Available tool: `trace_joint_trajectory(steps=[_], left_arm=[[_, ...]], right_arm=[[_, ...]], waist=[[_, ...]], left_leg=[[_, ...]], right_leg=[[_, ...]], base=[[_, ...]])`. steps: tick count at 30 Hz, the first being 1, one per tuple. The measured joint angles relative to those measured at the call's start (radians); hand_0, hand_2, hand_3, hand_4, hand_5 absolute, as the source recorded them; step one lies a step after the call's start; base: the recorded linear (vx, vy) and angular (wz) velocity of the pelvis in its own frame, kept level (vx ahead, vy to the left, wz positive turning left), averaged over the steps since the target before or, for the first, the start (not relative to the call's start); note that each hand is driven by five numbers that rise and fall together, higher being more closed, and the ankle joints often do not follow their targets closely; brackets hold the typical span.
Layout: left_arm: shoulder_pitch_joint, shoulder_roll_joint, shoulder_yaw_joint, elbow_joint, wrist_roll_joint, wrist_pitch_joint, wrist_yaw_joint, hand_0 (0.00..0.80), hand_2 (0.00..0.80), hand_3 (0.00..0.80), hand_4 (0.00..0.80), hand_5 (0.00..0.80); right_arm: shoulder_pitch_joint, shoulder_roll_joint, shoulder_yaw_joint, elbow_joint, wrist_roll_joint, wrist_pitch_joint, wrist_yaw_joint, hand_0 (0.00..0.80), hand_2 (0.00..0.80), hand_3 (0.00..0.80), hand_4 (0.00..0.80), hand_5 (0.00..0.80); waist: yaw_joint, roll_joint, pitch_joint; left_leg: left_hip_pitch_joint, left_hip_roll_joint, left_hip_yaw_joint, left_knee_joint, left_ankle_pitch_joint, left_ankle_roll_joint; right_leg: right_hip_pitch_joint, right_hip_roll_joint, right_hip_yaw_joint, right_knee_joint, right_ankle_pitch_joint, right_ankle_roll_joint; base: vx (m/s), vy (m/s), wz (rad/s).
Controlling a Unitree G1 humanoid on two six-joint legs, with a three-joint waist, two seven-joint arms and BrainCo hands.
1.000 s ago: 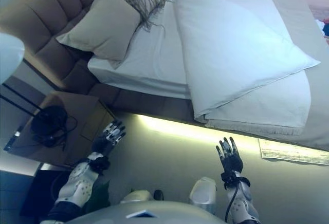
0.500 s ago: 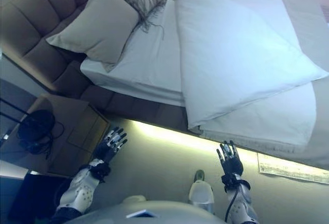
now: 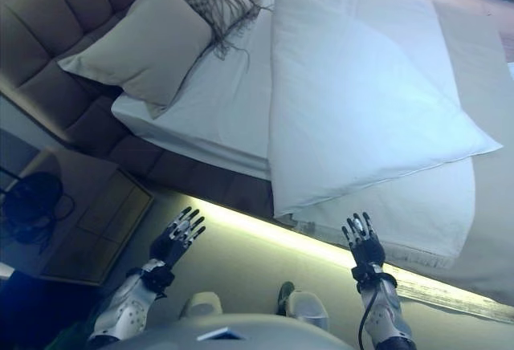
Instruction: Make the bed neatly
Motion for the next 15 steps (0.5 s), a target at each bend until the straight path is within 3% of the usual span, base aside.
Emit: trace_joint_trajectory(steps=[3, 4, 5, 8, 10, 11, 12, 13, 14, 15], left_arm=[[-0.021, -0.009, -0.001, 0.015, 0.000, -0.002, 0.000, 0.000, 0.000, 0.000, 0.000, 0.000], [-0.022, -0.016, -0.001, 0.029, 0.000, -0.003, 0.000, 0.000, 0.000, 0.000, 0.000, 0.000], [-0.021, -0.027, 0.000, 0.042, 0.000, -0.003, 0.001, 0.000, 0.000, 0.000, 0.000, 0.000], [-0.010, -0.052, 0.000, 0.066, 0.001, -0.004, 0.000, 0.000, 0.000, 0.000, 0.000, 0.000], [-0.004, -0.065, 0.006, 0.080, 0.001, -0.004, 0.000, 0.000, 0.000, 0.000, 0.000, 0.000], [0.001, -0.070, 0.014, 0.075, 0.001, -0.004, -0.001, 0.000, 0.000, 0.000, 0.000, 0.000], [0.007, -0.053, 0.026, 0.055, 0.001, -0.004, -0.009, 0.000, 0.000, 0.000, 0.000, 0.000], [0.010, -0.028, 0.035, 0.042, 0.001, -0.002, -0.011, 0.000, 0.000, 0.000, 0.000, 0.000], [0.015, -0.002, 0.046, 0.042, 0.001, -0.001, -0.014, 0.000, 0.000, 0.000, 0.000, 0.000], [0.007, 0.011, 0.056, 0.050, 0.003, 0.002, -0.014, 0.000, 0.000, 0.000, 0.000, 0.000]], right_arm=[[0.008, 0.002, 0.001, -0.006, 0.004, 0.000, 0.001, 0.000, 0.000, 0.000, 0.000, 0.000], [0.005, 0.000, 0.003, -0.007, 0.004, 0.000, 0.003, 0.000, 0.000, 0.000, 0.000, 0.000], [0.005, -0.005, 0.003, -0.007, 0.004, 0.000, 0.003, 0.000, 0.000, 0.000, 0.000, 0.000], [0.008, -0.006, 0.017, -0.006, 0.003, 0.000, 0.005, 0.000, 0.000, 0.000, 0.000, 0.000], [0.014, -0.004, 0.018, 0.001, 0.003, 0.000, 0.009, 0.000, 0.000, 0.000, 0.000, 0.000], [0.012, -0.005, 0.021, 0.002, 0.003, 0.000, 0.014, 0.000, 0.000, 0.000, 0.000, 0.000], [0.013, 0.009, 0.021, 0.008, 0.003, 0.000, 0.023, 0.000, 0.000, 0.000, 0.000, 0.000], [0.032, 0.021, 0.022, 0.007, 0.002, 0.001, 0.030, 0.000, 0.000, 0.000, 0.000, 0.000], [0.046, 0.031, 0.022, 0.010, 0.003, 0.001, 0.033, 0.000, 0.000, 0.000, 0.000, 0.000], [0.044, 0.041, 0.021, 0.016, 0.003, -0.001, 0.031, 0.000, 0.000, 0.000, 0.000, 0.000]], waist=[[0.009, 0.010, 0.013], [0.026, 0.019, 0.020], [0.039, 0.031, 0.027], [0.063, 0.066, 0.044], [0.066, 0.090, 0.046], [0.090, 0.105, 0.059], [0.095, 0.093, 0.067], [0.099, 0.068, 0.067], [0.104, 0.028, 0.064], [0.101, 0.008, 0.058]], left_leg=[[-0.034, -0.002, -0.026, -0.213, 0.013, -0.009], [-0.038, -0.002, -0.044, -0.273, 0.040, -0.028], [-0.039, 0.002, -0.053, -0.317, 0.053, -0.027], [-0.046, 0.002, -0.096, -0.368, 0.060, -0.037], [-0.042, -0.009, -0.093, -0.352, 0.067, -0.051], [-0.041, 0.002, -0.083, -0.335, 0.085, -0.056], [-0.031, 0.002, -0.062, -0.314, 0.103, -0.043], [-0.017, -0.013, -0.037, -0.294, 0.118, -0.022], [-0.005, -0.043, -0.014, -0.265, 0.119, -0.002], [-0.009, -0.064, -0.007, -0.231, 0.096, 0.001]], right_leg=[[0.013, 0.008, 0.019, -0.019, 0.001, 0.002], [0.015, 0.012, 0.032, -0.021, 0.000, 0.004], [0.015, 0.019, 0.061, -0.021, -0.001, 0.009], [0.020, 0.024, 0.106, -0.018, -0.014, 0.030], [0.025, 0.018, 0.138, -0.030, -0.021, 0.046], [0.015, 0.033, 0.118, 0.064, -0.049, 0.054], [0.002, 0.032, 0.105, 0.210, -0.116, 0.056], [0.028, 0.014, 0.099, 0.259, -0.158, 0.056], [0.078, -0.016, 0.101, 0.207, -0.209, 0.072], [0.127, -0.033, 0.103, 0.139, -0.234, 0.094]], base=[[0.340, 0.025, 0.22], [0.344, 0.007, -0.20], [0.330, 0.007, -0.36], [0.376, 0.028, -0.47], [0.424, 0.074, -0.65], [0.498, 0.129, -0.77], [0.412, 0.139, -0.72], [0.504, 0.201, -0.60], [0.450, 0.205, -0.42], [0.495, 0.245, -0.19]])
